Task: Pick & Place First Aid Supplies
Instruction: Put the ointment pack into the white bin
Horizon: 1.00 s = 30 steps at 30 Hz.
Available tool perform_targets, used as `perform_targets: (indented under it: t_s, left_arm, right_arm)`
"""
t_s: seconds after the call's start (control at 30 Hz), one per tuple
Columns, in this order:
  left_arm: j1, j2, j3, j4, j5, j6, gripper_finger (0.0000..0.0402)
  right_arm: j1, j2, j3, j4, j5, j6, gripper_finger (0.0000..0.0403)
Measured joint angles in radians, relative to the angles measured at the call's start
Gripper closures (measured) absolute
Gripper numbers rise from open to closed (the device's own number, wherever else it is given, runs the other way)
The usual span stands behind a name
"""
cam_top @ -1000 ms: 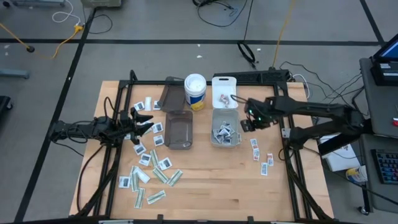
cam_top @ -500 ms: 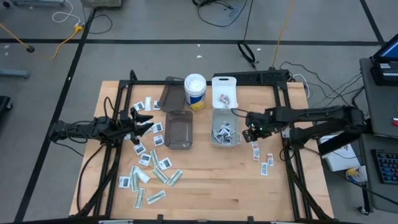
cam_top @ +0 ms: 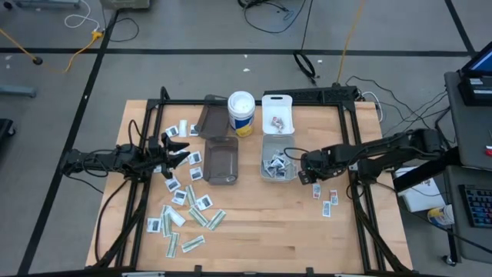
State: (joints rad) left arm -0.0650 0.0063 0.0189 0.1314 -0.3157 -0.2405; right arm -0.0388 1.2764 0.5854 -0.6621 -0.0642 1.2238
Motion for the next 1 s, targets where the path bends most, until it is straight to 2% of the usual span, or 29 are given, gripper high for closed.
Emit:
perform_targets:
  t_s: [0.1,0.4,0.57,0.83,1.0]
  left_arm:
    - [0.0,0.0,0.0,0.0,0.0,0.0,0.0206]
    - [0.0,0.0,0.0,0.0,0.0,0.0,0.0206]
    - [0.0,0.0,0.0,0.0,0.0,0.0,0.0206]
    - [0.0,0.0,0.0,0.0,0.0,0.0,0.0206]
    - [0.0,0.0,0.0,0.0,0.0,0.0,0.0206]
  right_arm:
    - [0.002,0.001,-0.002,-0.005,0.006,0.002,0.0247]
    - [0.002,0.003,-0.003,-0.005,0.006,-0.003,0.039]
    - [-0.007,-0.005,0.029,-0.051,-0.018,-0.005,0.0387]
    - [-0.047,-0.044,0.16,-0.224,-0.097,-0.036,0.0399]
    - [-0.069,-0.056,0.251,-0.342,-0.1,-0.061,0.0396]
